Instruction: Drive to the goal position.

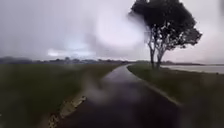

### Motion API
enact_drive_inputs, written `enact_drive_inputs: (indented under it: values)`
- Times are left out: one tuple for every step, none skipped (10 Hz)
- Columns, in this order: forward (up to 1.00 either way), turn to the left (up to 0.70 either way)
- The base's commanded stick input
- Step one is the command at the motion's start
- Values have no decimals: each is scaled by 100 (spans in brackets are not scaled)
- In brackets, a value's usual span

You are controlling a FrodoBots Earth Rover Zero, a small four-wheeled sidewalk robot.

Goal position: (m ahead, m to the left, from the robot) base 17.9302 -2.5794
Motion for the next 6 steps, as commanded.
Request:
enact_drive_inputs:
  values:
    - [70, 0]
    - [70, 0]
    - [70, 0]
    - [70, 0]
    - [70, 0]
    - [70, 0]
